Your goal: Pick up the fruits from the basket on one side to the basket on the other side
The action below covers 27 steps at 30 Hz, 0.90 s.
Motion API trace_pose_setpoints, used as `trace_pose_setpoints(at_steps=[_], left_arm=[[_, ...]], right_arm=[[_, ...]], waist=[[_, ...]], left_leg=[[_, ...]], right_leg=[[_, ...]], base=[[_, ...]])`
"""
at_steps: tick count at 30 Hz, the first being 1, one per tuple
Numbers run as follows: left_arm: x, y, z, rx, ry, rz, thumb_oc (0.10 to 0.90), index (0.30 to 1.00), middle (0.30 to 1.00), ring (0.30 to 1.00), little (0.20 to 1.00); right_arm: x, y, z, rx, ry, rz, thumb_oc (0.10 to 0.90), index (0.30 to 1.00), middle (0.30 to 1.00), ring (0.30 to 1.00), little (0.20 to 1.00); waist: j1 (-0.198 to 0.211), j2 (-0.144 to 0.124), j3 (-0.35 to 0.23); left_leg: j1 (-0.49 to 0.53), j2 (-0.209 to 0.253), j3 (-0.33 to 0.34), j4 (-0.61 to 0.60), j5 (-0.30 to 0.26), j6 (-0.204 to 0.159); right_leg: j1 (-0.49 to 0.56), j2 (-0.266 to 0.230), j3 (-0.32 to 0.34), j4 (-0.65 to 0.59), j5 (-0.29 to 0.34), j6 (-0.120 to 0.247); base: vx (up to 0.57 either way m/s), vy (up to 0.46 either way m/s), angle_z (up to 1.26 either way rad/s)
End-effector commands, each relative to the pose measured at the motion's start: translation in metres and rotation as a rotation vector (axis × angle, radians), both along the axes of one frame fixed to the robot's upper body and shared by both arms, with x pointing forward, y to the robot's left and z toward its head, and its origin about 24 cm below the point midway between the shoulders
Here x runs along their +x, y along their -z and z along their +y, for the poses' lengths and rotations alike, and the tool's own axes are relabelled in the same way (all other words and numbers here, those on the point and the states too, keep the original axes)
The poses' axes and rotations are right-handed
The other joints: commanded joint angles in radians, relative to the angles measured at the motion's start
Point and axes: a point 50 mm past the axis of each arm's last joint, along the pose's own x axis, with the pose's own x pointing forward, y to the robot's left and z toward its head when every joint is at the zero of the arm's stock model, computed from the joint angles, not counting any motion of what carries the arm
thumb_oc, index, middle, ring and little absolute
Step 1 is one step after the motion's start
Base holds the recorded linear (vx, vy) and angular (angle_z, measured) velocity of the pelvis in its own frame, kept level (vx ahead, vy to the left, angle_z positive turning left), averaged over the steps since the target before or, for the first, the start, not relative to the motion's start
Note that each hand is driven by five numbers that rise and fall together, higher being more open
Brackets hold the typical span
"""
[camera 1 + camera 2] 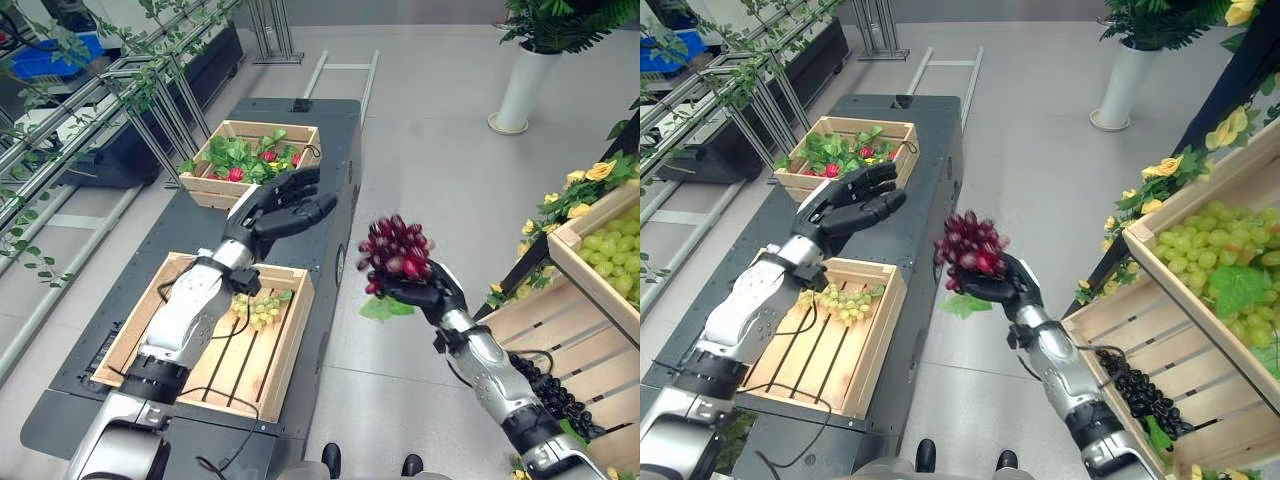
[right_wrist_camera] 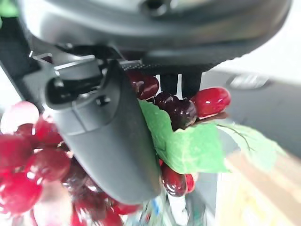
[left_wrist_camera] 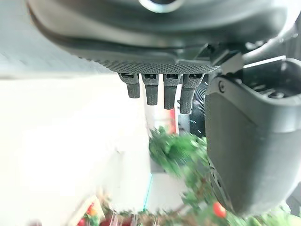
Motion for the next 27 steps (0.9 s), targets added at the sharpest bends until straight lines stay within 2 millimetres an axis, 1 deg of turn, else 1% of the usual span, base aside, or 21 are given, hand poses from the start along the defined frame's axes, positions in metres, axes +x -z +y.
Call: trace_pose_setpoints(at_steps=[1, 2, 5, 8, 9, 11, 12, 14, 15, 16, 17, 18, 20, 21, 23, 24, 25, 27], left_arm=[[0.008, -0.027, 0.021, 0.004, -0.077, -0.170, 0.800, 0.900, 0.900, 0.900, 0.900], [0.006, -0.023, 0.024, 0.002, -0.085, -0.157, 0.800, 0.900, 0.900, 0.900, 0.900], [0.003, -0.018, 0.029, -0.009, -0.098, -0.142, 0.800, 0.900, 0.900, 0.900, 0.900], [0.001, -0.010, 0.036, -0.017, -0.138, -0.129, 0.800, 0.900, 0.900, 0.900, 0.900], [0.000, -0.008, 0.037, -0.011, -0.150, -0.125, 0.800, 0.900, 0.900, 0.900, 0.900], [-0.003, 0.003, 0.046, 0.012, -0.193, -0.090, 0.800, 0.900, 0.900, 0.900, 0.900], [-0.003, 0.005, 0.048, 0.011, -0.199, -0.076, 0.800, 0.900, 0.900, 0.900, 0.900], [-0.007, 0.022, 0.056, 0.011, -0.247, -0.013, 0.800, 0.900, 0.900, 0.900, 0.900], [-0.008, 0.024, 0.057, 0.008, -0.255, 0.000, 0.800, 0.900, 0.900, 0.900, 0.900], [-0.010, 0.031, 0.062, 0.001, -0.279, 0.025, 0.800, 0.900, 0.900, 0.900, 0.900], [-0.013, 0.040, 0.068, 0.000, -0.319, 0.054, 0.800, 0.900, 0.900, 0.900, 0.900], [-0.014, 0.043, 0.070, -0.005, -0.334, 0.066, 0.800, 0.900, 0.900, 0.900, 0.900], [-0.023, 0.061, 0.083, -0.020, -0.418, 0.124, 0.800, 0.900, 0.900, 0.900, 0.900], [-0.023, 0.061, 0.083, -0.020, -0.418, 0.124, 0.800, 0.900, 0.900, 0.900, 0.900], [-0.031, 0.073, 0.095, -0.039, -0.494, 0.163, 0.800, 0.900, 0.900, 0.900, 0.900], [-0.038, 0.078, 0.105, -0.072, -0.581, 0.152, 0.800, 0.900, 0.900, 0.900, 0.900], [-0.039, 0.079, 0.107, -0.079, -0.595, 0.149, 0.800, 0.900, 0.900, 0.900, 0.900], [-0.044, 0.080, 0.116, -0.141, -0.702, 0.112, 0.800, 0.900, 0.900, 0.900, 0.900]], right_arm=[[0.008, -0.034, -0.005, 0.101, -0.001, -0.258, 0.400, 0.300, 0.300, 0.300, 0.300], [0.004, -0.028, -0.015, 0.089, 0.031, -0.240, 0.400, 0.300, 0.300, 0.300, 0.300], [-0.003, -0.019, -0.029, 0.066, 0.079, -0.207, 0.400, 0.300, 0.300, 0.300, 0.300], [-0.012, -0.007, -0.044, 0.037, 0.146, -0.157, 0.400, 0.300, 0.300, 0.300, 0.300], [-0.014, -0.005, -0.046, 0.035, 0.157, -0.149, 0.400, 0.300, 0.300, 0.300, 0.300], [-0.020, 0.003, -0.055, 0.018, 0.197, -0.117, 0.400, 0.300, 0.300, 0.300, 0.300], [-0.021, 0.004, -0.057, 0.016, 0.206, -0.109, 0.400, 0.300, 0.300, 0.300, 0.300], [-0.028, 0.012, -0.066, 0.010, 0.257, -0.067, 0.400, 0.300, 0.300, 0.300, 0.300], [-0.029, 0.014, -0.067, 0.009, 0.265, -0.060, 0.400, 0.300, 0.300, 0.300, 0.300], [-0.031, 0.017, -0.071, 0.006, 0.279, -0.042, 0.400, 0.300, 0.300, 0.300, 0.300], [-0.035, 0.022, -0.076, 0.003, 0.299, -0.012, 0.400, 0.300, 0.300, 0.300, 0.300], [-0.036, 0.023, -0.077, 0.003, 0.305, -0.003, 0.400, 0.300, 0.300, 0.300, 0.300], [-0.041, 0.030, -0.087, 0.013, 0.330, 0.038, 0.400, 0.300, 0.300, 0.300, 0.300], [-0.041, 0.030, -0.087, 0.013, 0.330, 0.038, 0.400, 0.300, 0.300, 0.300, 0.300], [-0.045, 0.033, -0.095, 0.010, 0.358, 0.058, 0.400, 0.300, 0.300, 0.300, 0.300], [-0.047, 0.034, -0.102, 0.009, 0.377, 0.065, 0.400, 0.300, 0.300, 0.300, 0.300], [-0.047, 0.034, -0.103, 0.008, 0.380, 0.064, 0.400, 0.300, 0.300, 0.300, 0.300], [-0.046, 0.033, -0.107, -0.001, 0.397, 0.067, 0.400, 0.300, 0.300, 0.300, 0.300]], waist=[[-0.038, -0.028, -0.128], [-0.043, -0.028, -0.124], [-0.049, -0.029, -0.119], [-0.060, -0.031, -0.113], [-0.061, -0.031, -0.112], [-0.067, -0.031, -0.110], [-0.068, -0.031, -0.109], [-0.075, -0.030, -0.100], [-0.075, -0.029, -0.099], [-0.078, -0.029, -0.095], [-0.082, -0.029, -0.088], [-0.082, -0.028, -0.086], [-0.086, -0.028, -0.075], [-0.086, -0.027, -0.074], [-0.090, -0.029, -0.065], [-0.092, -0.031, -0.058], [-0.092, -0.032, -0.057], [-0.093, -0.037, -0.048]], left_leg=[[-0.026, -0.055, 0.006, 0.001, -0.062, 0.003], [-0.024, -0.055, 0.009, 0.001, -0.063, 0.003], [-0.022, -0.054, 0.017, 0.001, -0.065, 0.003], [-0.019, -0.051, 0.025, 0.001, -0.068, 0.003], [-0.018, -0.051, 0.026, 0.001, -0.069, 0.003], [-0.018, -0.050, 0.030, 0.001, -0.070, 0.002], [-0.018, -0.050, 0.032, 0.001, -0.070, 0.002], [-0.018, -0.050, 0.035, 0.001, -0.072, 0.003], [-0.018, -0.050, 0.036, 0.001, -0.072, 0.003], [-0.018, -0.049, 0.039, 0.001, -0.074, 0.004], [-0.018, -0.049, 0.042, 0.001, -0.075, 0.006], [-0.018, -0.049, 0.043, 0.001, -0.076, 0.006], [-0.014, -0.048, 0.052, 0.001, -0.078, 0.007], [-0.014, -0.048, 0.052, 0.001, -0.079, 0.007], [-0.011, -0.047, 0.058, 0.001, -0.078, 0.007], [-0.008, -0.046, 0.062, 0.001, -0.078, 0.008], [-0.007, -0.045, 0.063, 0.001, -0.079, 0.008], [-0.007, -0.043, 0.070, 0.001, -0.078, 0.008]], right_leg=[[-0.008, 0.012, 0.010, 0.002, -0.014, -0.030], [-0.008, 0.012, 0.012, 0.002, -0.014, -0.030], [-0.008, 0.014, 0.016, 0.002, -0.013, -0.028], [-0.009, 0.016, 0.023, 0.002, -0.012, -0.027], [-0.009, 0.017, 0.025, 0.002, -0.012, -0.027], [-0.011, 0.018, 0.029, 0.002, -0.012, -0.027], [-0.011, 0.019, 0.030, 0.002, -0.012, -0.027], [-0.015, 0.022, 0.037, 0.002, -0.011, -0.027], [-0.015, 0.022, 0.039, 0.002, -0.011, -0.027], [-0.017, 0.023, 0.041, 0.002, -0.011, -0.027], [-0.020, 0.025, 0.046, 0.002, -0.011, -0.028], [-0.021, 0.026, 0.048, 0.002, -0.011, -0.028], [-0.022, 0.029, 0.054, 0.002, -0.012, -0.030], [-0.022, 0.029, 0.054, 0.002, -0.012, -0.030], [-0.022, 0.031, 0.061, 0.002, -0.011, -0.031], [-0.022, 0.033, 0.065, 0.002, -0.011, -0.031], [-0.021, 0.033, 0.066, 0.002, -0.011, -0.031], [-0.023, 0.034, 0.071, 0.002, -0.011, -0.033]], base=[[0.01, -0.005, -0.08], [0.01, -0.007, -0.05], [0.01, -0.005, -0.01], [0.02, -0.019, -0.05], [0.03, -0.018, -0.12], [0.02, -0.013, -0.21], [0.02, -0.011, -0.14], [0.02, -0.008, -0.05], [0.01, -0.003, -0.08], [0.01, 0.000, -0.13], [0.01, 0.001, -0.19], [0.01, 0.006, -0.25], [0.02, 0.010, -0.22], [0.02, 0.010, -0.17], [0.04, 0.011, -0.10], [0.04, 0.009, -0.05], [0.04, 0.009, -0.08], [0.03, 0.004, -0.11]])
